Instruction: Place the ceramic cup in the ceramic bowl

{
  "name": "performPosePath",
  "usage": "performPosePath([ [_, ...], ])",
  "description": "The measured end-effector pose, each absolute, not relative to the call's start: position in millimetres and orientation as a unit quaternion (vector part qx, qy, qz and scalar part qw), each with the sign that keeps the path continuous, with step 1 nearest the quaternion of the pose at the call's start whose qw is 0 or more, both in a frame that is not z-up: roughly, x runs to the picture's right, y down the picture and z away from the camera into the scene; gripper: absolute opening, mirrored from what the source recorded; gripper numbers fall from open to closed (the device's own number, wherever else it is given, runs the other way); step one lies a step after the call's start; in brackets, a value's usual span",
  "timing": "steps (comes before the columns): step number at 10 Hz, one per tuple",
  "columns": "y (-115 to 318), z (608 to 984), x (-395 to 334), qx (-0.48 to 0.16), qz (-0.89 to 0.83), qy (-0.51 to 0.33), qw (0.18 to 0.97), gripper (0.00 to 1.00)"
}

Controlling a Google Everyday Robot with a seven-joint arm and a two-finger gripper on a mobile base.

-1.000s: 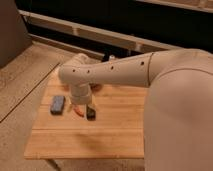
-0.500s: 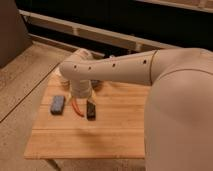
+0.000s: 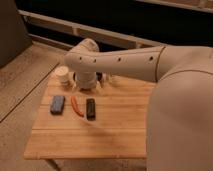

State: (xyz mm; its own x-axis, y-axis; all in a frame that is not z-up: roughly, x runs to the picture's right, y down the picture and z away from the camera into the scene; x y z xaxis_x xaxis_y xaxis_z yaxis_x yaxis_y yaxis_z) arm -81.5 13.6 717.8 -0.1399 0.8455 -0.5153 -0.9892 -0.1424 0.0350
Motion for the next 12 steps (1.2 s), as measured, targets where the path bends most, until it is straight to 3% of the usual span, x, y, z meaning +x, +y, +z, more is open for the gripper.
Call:
performPosePath([
  [9, -76.1, 747.0, -49.0, -0.184, 0.705, 0.196, 0.656, 0.8],
  [12, -76.8, 747.0, -47.9, -0.183, 0.704, 0.198, 0.657, 0.8],
])
